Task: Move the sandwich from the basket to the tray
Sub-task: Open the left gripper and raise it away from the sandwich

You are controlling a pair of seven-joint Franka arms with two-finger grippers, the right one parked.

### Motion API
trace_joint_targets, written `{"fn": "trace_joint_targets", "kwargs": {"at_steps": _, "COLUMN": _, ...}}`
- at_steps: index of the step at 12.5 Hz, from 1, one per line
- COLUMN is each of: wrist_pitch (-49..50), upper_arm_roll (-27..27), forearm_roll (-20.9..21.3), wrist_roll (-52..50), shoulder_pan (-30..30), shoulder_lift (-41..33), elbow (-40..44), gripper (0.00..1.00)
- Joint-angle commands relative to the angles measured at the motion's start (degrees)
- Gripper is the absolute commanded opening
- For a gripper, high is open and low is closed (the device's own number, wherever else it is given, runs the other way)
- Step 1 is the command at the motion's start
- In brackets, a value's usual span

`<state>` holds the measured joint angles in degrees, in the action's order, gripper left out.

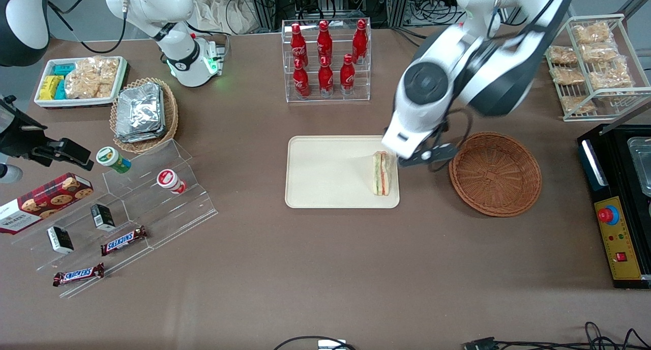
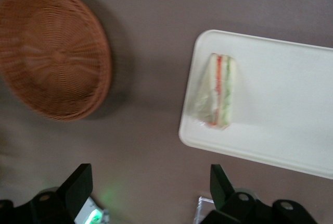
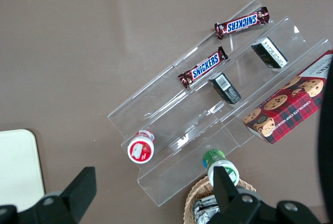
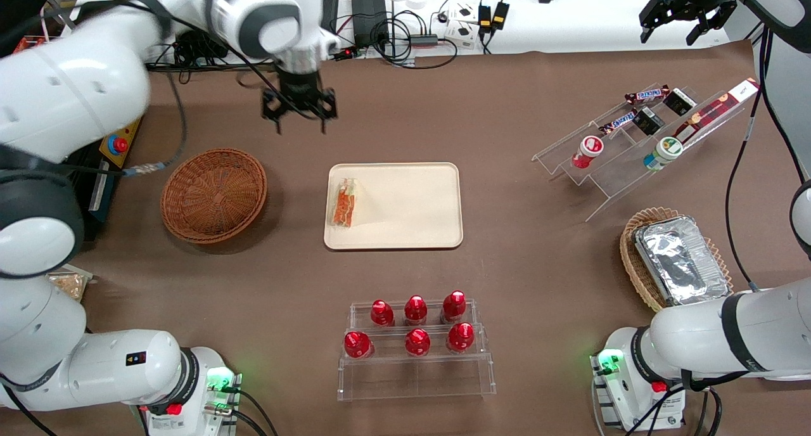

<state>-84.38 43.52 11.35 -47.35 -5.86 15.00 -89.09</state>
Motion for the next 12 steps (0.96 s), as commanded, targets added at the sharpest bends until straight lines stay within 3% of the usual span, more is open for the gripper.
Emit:
{"fn": "trace_joint_targets", "kwargs": {"at_steps": 1, "wrist_pitch": 3.7, "upper_arm_roll": -10.8, "forearm_roll": -7.6, "wrist_roll": 12.3, "shoulder_pan": -0.5, "shoulder_lift": -10.3, "elbow": -0.5, "gripper": 1.00}}
{"fn": "trace_joint_targets", "kwargs": {"at_steps": 2, "wrist_pitch": 3.5, "upper_arm_roll": -17.9, "forearm_roll": -10.1, "wrist_roll": 18.5, "shoulder_pan": 0.3, "shoulder_lift": -13.5, "elbow": -2.8, "gripper": 1.00}}
{"fn": "trace_joint_targets", "kwargs": {"at_steps": 4, "wrist_pitch": 2.7, "upper_arm_roll": -29.8, "forearm_roll": -10.2, "wrist_roll": 27.8, "shoulder_pan": 3.6, "shoulder_lift": -16.0, "elbow": -4.4, "gripper": 1.00}}
{"fn": "trace_joint_targets", "kwargs": {"at_steps": 6, "wrist_pitch": -0.4, "upper_arm_roll": -37.6, "forearm_roll": -10.1, "wrist_roll": 33.0, "shoulder_pan": 5.8, "shoulder_lift": -17.7, "elbow": -7.0, "gripper": 1.00}}
{"fn": "trace_joint_targets", "kwargs": {"at_steps": 8, "wrist_pitch": -6.6, "upper_arm_roll": -38.7, "forearm_roll": -10.0, "wrist_roll": 33.6, "shoulder_pan": 6.3, "shoulder_lift": -22.4, "elbow": -13.7, "gripper": 1.00}}
{"fn": "trace_joint_targets", "kwargs": {"at_steps": 12, "wrist_pitch": -6.8, "upper_arm_roll": -38.8, "forearm_roll": -11.5, "wrist_roll": 33.4, "shoulder_pan": 5.9, "shoulder_lift": -21.2, "elbow": -11.0, "gripper": 1.00}}
